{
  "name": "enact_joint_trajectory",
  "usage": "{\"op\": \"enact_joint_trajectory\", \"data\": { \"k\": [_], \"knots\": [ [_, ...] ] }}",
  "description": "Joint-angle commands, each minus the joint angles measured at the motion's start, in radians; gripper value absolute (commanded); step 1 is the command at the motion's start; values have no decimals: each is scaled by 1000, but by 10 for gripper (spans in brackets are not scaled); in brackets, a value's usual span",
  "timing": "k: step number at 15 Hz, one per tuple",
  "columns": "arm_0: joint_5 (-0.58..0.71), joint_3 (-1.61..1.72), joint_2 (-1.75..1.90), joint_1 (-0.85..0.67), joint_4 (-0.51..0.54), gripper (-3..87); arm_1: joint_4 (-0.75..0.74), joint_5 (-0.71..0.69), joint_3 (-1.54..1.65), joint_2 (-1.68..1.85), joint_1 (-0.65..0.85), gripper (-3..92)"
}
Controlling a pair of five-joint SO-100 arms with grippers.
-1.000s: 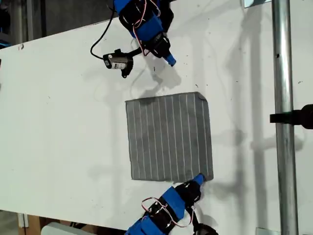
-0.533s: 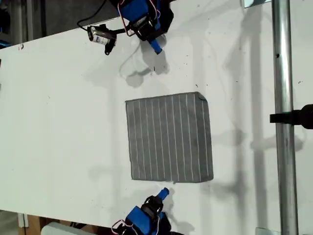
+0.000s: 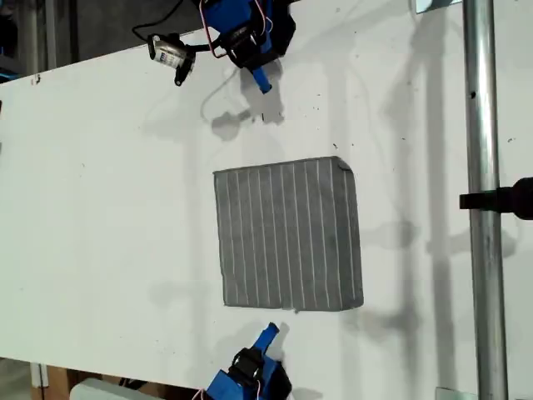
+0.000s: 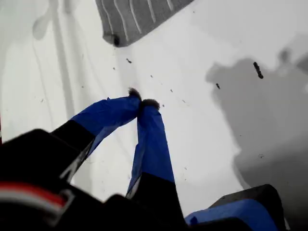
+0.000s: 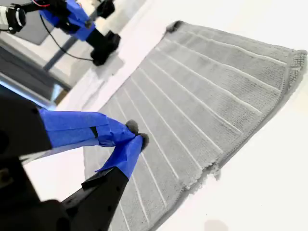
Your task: Grasp corners of a towel and fold twice.
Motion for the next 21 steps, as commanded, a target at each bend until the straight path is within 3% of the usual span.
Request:
{"op": "enact_joint_trajectory", "data": {
  "k": [1,9,12,14,17,19,21],
  "knots": [
    [9,-6,6,-14,9,-29,-15,8,-11,2,17,-2],
    [2,-9,2,-9,-2,-29,-63,-23,-44,-46,-25,-2],
    [12,-218,-497,64,-160,-29,-253,-164,-400,-735,-120,-2],
    [-17,-479,-810,170,-147,-29,-235,-222,-672,-1046,-189,-2],
    [-49,-643,-1140,276,-256,-29,-216,-291,-977,-1420,-279,-2],
    [-21,-887,-1416,331,-190,-22,-166,-305,-1141,-1611,-316,100],
    [-26,-963,-1529,350,-173,59,-166,-376,-1221,-1733,-307,190]
  ]
}}
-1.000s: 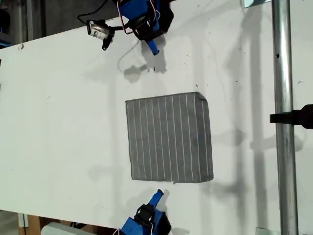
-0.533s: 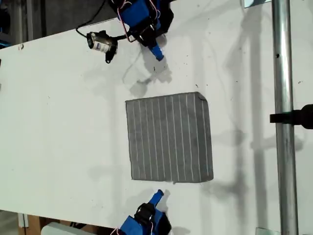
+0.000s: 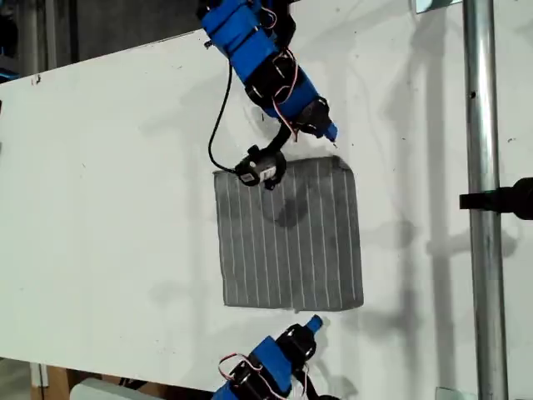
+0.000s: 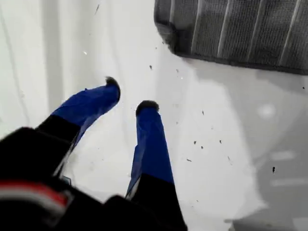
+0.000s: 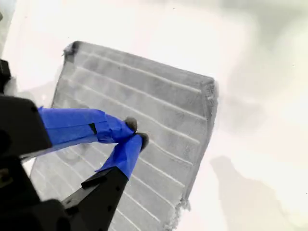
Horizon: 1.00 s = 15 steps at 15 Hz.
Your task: Grasp corners of a towel and fold twice.
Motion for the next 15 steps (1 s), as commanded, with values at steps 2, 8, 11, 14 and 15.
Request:
{"op": "enact_joint_trajectory", "data": {
  "k": [2,8,11,14,15],
  "knots": [
    [-11,-83,-32,6,14,90,-2,-91,-127,-109,64,236],
    [-14,-80,-29,2,9,104,-48,-173,-268,-390,202,347],
    [-28,-63,-26,6,9,103,-40,-141,-275,-431,195,336],
    [-23,-58,-26,6,8,97,-6,-114,-344,-508,170,361],
    [-29,-54,-26,9,6,97,-3,-103,-344,-511,160,364]
  ]
}}
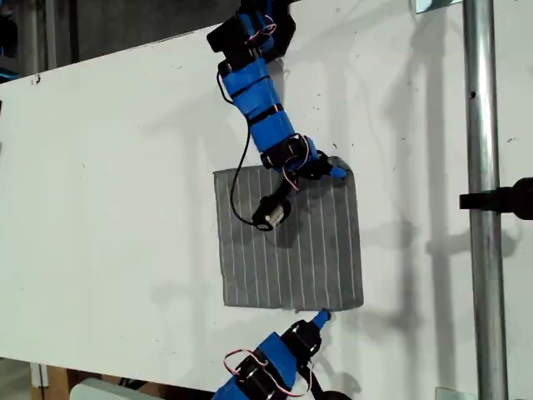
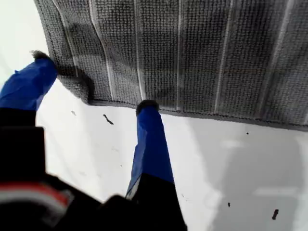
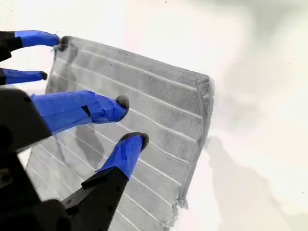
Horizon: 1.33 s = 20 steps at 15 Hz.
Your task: Grasp corners of a towel and fold twice.
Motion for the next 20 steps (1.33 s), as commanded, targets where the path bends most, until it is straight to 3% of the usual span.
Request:
{"op": "enact_joint_trajectory", "data": {
  "k": [1,8,9,11,16,18,20],
  "knots": [
    [-15,-26,14,12,-8,97,9,31,-72,8,-34,365],
    [-21,-3,26,12,-23,90,17,140,-143,-181,-23,254],
    [-23,-3,29,12,-23,89,25,141,-150,-179,-18,206],
    [-25,0,29,12,-26,89,38,175,-147,-178,-8,-2],
    [17,-35,31,-69,-8,72,38,176,-155,-173,-9,-2],
    [133,-104,-17,-153,14,87,43,173,-155,-167,-8,-2],
    [264,-114,-55,-224,44,185,46,172,-153,-156,-11,-2]
  ]
}}
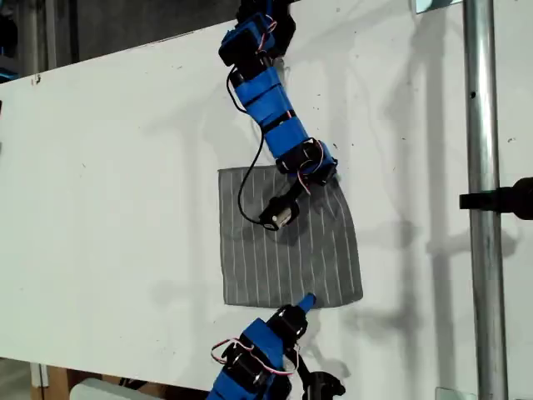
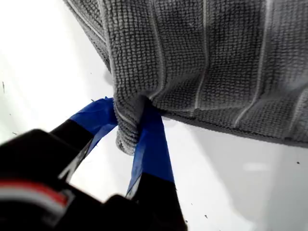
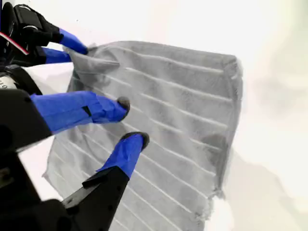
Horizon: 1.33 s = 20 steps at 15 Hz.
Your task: Grasp corners of a towel and fold twice.
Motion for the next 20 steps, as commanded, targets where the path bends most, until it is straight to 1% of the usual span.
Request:
{"op": "enact_joint_trajectory", "data": {
  "k": [1,3,5,7,8,12,16,17,20],
  "knots": [
    [112,-37,-17,-67,46,232,23,-2,-15,26,11,-2],
    [167,32,-55,-81,31,307,26,2,-15,26,6,-2],
    [152,28,-164,-49,26,369,26,5,-15,26,3,-2],
    [103,21,-284,8,-37,363,25,12,-15,28,-2,-2],
    [61,2,-351,37,-46,361,23,17,-14,28,-2,-2],
    [-71,-163,-575,138,-38,352,26,17,-12,28,-2,-2],
    [-121,-290,-678,169,-46,344,25,17,-14,28,-2,-2],
    [-132,-295,-699,170,-64,322,21,20,-14,28,-3,-2],
    [-181,-247,-779,158,-130,189,21,25,-14,28,-8,-2]
  ]
}}
